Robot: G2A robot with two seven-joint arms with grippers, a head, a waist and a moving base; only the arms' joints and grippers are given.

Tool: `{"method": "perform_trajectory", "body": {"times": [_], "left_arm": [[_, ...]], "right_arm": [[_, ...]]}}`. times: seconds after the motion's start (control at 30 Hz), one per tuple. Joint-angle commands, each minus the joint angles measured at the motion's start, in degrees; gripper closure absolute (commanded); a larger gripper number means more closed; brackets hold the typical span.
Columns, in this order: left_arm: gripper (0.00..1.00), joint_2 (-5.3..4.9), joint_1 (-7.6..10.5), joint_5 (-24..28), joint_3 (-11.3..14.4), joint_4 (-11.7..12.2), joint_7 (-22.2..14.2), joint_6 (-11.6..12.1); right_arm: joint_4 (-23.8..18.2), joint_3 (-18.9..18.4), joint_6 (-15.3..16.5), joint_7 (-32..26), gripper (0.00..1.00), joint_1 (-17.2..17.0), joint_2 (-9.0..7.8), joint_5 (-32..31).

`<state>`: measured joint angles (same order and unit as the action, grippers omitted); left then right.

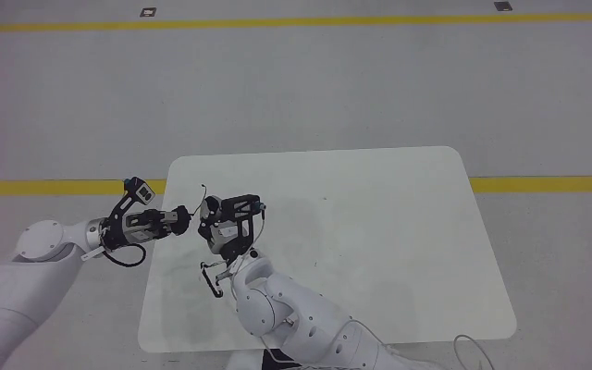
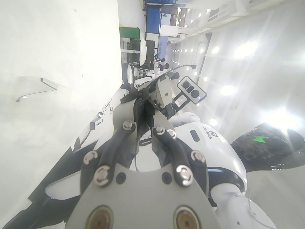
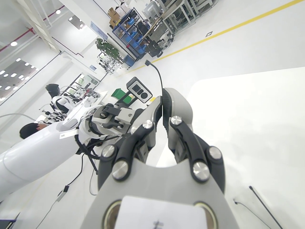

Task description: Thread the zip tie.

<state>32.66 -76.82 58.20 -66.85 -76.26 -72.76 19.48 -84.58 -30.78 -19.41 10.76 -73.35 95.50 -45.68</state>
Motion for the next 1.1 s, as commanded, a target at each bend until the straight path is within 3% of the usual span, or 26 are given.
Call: {"method": "perform_trajectory", "body": {"times": [0.0,0.17,1.07], "left_arm": [[1.00,0.00,0.00,0.00,0.00,0.00,0.00,0.00],[1.00,0.27,-0.16,-0.71,0.04,-0.92,1.97,-0.54],[1.00,1.77,-1.56,-1.33,-3.03,-1.07,0.28,-1.68]], "right_arm": [[0.06,-0.10,0.19,-0.05,1.00,-0.06,0.02,0.01],[0.37,-0.16,0.65,0.17,1.00,-0.10,0.12,0.12],[2.04,0.89,1.44,1.37,1.00,0.75,0.61,1.48]]}}
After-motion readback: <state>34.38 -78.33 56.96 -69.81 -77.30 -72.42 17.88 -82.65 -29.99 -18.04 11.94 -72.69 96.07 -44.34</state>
